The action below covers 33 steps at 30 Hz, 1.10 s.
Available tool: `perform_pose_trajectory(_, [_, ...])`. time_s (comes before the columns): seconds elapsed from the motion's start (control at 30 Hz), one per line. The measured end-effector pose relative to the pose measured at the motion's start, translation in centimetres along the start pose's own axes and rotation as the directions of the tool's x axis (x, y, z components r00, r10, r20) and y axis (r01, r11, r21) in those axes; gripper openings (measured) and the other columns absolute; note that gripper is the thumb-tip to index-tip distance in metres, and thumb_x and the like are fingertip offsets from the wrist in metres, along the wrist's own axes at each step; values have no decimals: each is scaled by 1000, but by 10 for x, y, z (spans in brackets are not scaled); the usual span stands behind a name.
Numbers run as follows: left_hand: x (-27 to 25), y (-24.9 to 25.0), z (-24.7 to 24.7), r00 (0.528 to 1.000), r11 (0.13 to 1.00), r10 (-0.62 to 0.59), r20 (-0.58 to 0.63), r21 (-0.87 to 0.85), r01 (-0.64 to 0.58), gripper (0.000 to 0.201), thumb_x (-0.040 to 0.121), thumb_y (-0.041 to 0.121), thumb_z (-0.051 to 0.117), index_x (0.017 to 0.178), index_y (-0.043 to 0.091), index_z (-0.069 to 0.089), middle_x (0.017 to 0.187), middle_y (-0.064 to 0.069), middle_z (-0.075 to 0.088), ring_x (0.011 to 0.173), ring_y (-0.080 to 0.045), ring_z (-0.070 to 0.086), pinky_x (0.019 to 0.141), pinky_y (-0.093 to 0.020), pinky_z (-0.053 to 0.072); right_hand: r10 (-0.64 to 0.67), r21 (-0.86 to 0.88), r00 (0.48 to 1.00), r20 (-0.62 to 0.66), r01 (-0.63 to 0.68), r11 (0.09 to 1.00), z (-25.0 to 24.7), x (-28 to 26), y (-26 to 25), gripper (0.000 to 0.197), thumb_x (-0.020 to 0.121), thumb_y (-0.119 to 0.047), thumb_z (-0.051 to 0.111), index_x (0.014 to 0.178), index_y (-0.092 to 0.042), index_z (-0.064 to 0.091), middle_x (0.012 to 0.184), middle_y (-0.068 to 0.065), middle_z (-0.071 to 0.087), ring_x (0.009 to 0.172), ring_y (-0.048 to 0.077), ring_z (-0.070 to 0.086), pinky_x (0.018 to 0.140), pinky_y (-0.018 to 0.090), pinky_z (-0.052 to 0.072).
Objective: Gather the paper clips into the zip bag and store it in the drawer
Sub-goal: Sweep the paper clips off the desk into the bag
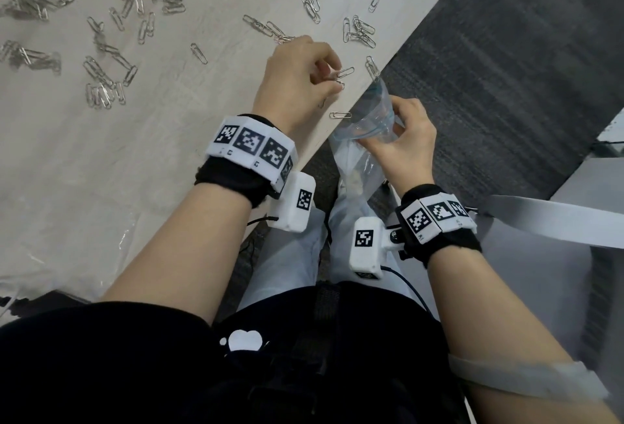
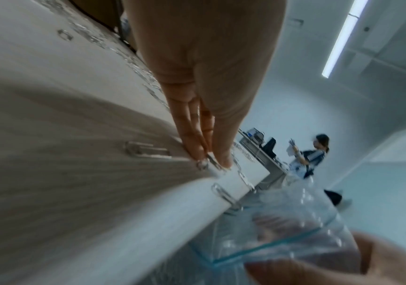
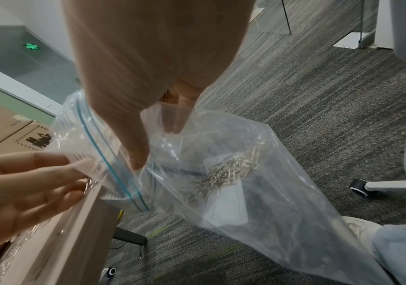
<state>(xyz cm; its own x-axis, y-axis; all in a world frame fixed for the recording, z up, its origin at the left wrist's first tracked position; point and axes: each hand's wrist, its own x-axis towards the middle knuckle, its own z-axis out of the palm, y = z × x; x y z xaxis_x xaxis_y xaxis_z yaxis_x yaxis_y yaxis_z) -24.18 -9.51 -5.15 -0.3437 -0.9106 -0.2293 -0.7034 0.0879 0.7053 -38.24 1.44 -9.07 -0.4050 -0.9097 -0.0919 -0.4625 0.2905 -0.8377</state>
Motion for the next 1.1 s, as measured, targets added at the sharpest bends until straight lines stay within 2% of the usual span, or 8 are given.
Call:
perform_pose_trajectory(0.13, [-8,-11,-21,996,992,-75,-47,-102,70,33,61,21,85,88,15,67,83,3,59,61,0,50,62,-16,48,18,-3,1000,5,-18,1000,-1,0,-1,47,67,-22,82,107,-5,64,96,2,54,87,7,52,80,1,39])
perform_pose_trajectory(0.3, [-18,-25,-49,943,970,-223,248,152,189,35,51,21,90,74,10,67,67,0,65,51,-4,55,53,-9,46,51,-8,998,23,-51,999,-2,0,-3,48,67,-24,83,108,-7,64,99,5,57,89,6,52,83,17,48])
perform_pose_trajectory(0.4, [-20,-26,-43,932,964,-243,269,170,203,27,52,19,90,67,11,68,62,-3,66,49,-8,57,48,-6,44,50,-9,998,23,-50,999,-2,0,-3,49,66,-24,82,108,-7,64,98,1,54,89,6,52,83,21,49])
perform_pose_trajectory(0.6, [-14,-15,-21,977,988,-155,148,31,152,19,60,20,86,70,12,72,61,1,65,48,-2,55,50,-10,48,41,-21,999,11,-41,999,-1,0,-1,47,66,-24,82,107,-6,65,97,3,56,88,5,51,81,17,46])
perform_pose_trajectory(0.7, [-11,-6,-10,990,995,-100,97,0,100,19,62,22,84,73,13,71,68,-1,68,56,-7,57,61,-23,55,44,-24,999,7,-44,999,-1,1,-1,48,66,-25,83,107,-7,65,97,3,56,88,4,51,80,17,46])
perform_pose_trajectory(0.77, [-10,-2,-10,996,997,-70,64,-32,72,31,57,25,86,79,14,68,76,1,66,64,-9,57,66,-32,54,46,-20,999,5,-46,999,-1,2,-1,48,66,-24,83,106,-6,65,96,4,56,88,4,52,81,20,48])
perform_pose_trajectory(0.93, [-6,0,-12,990,996,5,143,89,-18,89,46,38,88,125,17,54,116,-6,52,97,-11,50,90,-29,45,41,-18,999,-4,-41,999,-1,2,0,49,66,-24,84,106,-6,65,98,8,60,87,3,53,81,16,47])
perform_pose_trajectory(1.1, [-2,10,1,984,989,55,168,130,-77,58,57,35,85,109,17,66,106,-5,59,93,-19,57,84,-31,46,42,-5,999,5,-42,999,0,2,0,50,66,-24,84,107,-5,64,98,7,58,88,6,54,81,17,49])
